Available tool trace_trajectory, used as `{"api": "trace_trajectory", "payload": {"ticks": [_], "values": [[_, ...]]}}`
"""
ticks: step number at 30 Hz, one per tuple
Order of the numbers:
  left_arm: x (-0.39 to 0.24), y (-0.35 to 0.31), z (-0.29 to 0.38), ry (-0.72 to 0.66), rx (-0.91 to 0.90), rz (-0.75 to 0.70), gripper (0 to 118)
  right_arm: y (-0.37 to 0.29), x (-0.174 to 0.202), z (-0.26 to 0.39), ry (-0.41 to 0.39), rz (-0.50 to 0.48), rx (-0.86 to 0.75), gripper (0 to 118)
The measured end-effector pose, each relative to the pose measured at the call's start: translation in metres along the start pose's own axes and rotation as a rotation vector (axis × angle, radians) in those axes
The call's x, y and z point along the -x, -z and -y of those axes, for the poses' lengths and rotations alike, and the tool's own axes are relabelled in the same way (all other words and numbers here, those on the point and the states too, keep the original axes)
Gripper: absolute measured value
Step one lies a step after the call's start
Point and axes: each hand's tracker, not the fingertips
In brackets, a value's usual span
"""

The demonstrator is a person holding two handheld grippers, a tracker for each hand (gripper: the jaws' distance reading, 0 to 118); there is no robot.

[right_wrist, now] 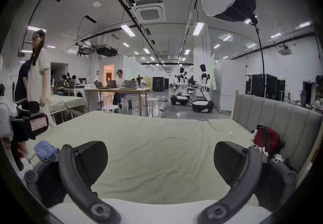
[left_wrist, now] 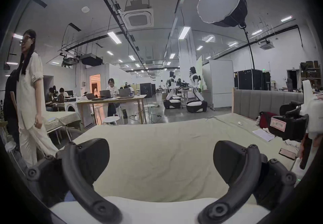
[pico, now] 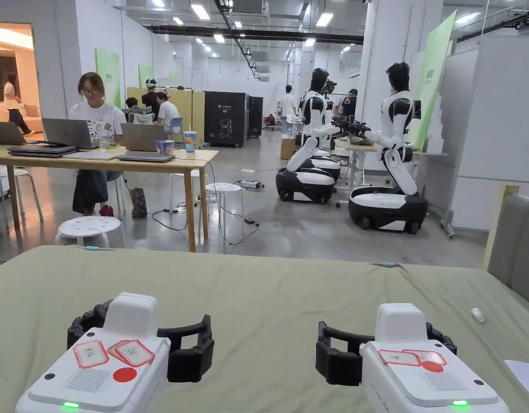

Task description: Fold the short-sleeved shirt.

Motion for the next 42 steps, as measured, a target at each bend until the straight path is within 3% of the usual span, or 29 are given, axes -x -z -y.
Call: {"api": "trace_trajectory", "payload": {"ticks": [4,7,12,15,20,25,34,42], "values": [[0.001,-0.002,-0.001,-0.025,-0.001,-0.009,118,-0.006,0.011,0.000,0.002,0.048,0.006,118],[0.002,-0.002,0.002,-0.035,0.002,-0.008,118,-0.005,0.010,-0.002,0.047,0.137,0.015,118],[0.003,-0.002,0.005,-0.038,0.012,-0.007,118,-0.003,0.015,-0.006,0.046,0.239,0.037,118],[0.002,0.000,0.008,-0.039,0.019,-0.007,118,-0.004,0.017,-0.009,0.062,0.235,0.051,118],[0.001,0.001,0.010,-0.041,0.032,-0.002,118,-0.009,0.018,-0.014,0.183,0.196,0.079,118],[0.001,0.001,0.011,-0.035,0.035,-0.001,118,-0.012,0.023,-0.016,0.142,0.207,0.058,118],[0.003,0.005,0.013,-0.034,0.038,-0.005,118,-0.011,0.019,-0.015,0.166,0.215,0.075,118],[0.000,0.005,0.011,-0.037,0.039,-0.004,118,-0.012,0.023,-0.013,0.117,0.232,0.065,118]]}}
